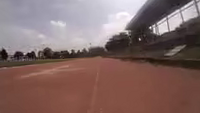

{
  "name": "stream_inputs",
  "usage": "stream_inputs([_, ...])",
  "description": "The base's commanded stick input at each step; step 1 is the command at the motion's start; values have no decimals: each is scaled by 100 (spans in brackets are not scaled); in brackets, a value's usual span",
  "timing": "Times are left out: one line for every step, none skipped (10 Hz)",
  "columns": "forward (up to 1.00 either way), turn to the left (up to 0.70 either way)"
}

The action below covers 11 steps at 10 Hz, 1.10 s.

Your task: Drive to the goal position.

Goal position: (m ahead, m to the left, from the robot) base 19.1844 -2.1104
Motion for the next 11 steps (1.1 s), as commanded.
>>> stream_inputs([45,0])
stream_inputs([45,0])
stream_inputs([45,0])
stream_inputs([45,0])
stream_inputs([45,0])
stream_inputs([45,0])
stream_inputs([45,0])
stream_inputs([45,0])
stream_inputs([45,0])
stream_inputs([45,0])
stream_inputs([45,0])
